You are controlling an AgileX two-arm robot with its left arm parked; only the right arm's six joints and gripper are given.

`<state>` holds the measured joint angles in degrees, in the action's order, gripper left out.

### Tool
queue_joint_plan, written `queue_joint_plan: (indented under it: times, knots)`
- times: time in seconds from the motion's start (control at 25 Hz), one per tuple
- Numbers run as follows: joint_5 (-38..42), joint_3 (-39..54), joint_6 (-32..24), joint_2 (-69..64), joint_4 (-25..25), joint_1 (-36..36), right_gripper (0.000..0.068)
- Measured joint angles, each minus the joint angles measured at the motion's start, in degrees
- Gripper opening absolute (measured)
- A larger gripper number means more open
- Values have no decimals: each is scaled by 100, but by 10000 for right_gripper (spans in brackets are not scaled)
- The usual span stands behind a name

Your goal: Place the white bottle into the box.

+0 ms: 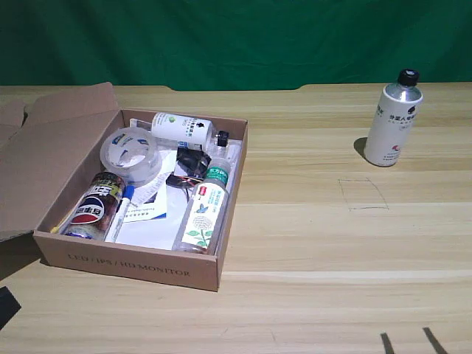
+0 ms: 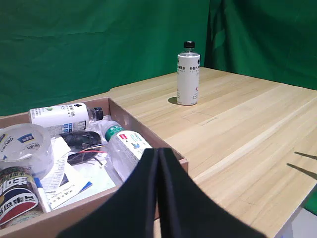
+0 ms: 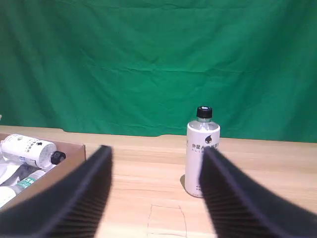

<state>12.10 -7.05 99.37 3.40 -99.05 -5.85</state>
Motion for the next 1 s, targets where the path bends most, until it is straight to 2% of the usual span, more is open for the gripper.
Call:
queue_joint_plan:
  times: [0.08, 0.2, 0.24, 0.76, 1.0]
  knots:
    - [-28, -56, 28, 181, -83, 0, 561]
    - [-184, -142, 28, 604, -97, 0, 662]
    - [-217, -169, 28, 761, -97, 0, 673]
    - [-577, -858, -58, 2735, -97, 0, 654]
    - [-460, -1436, -58, 4018, -97, 0, 653]
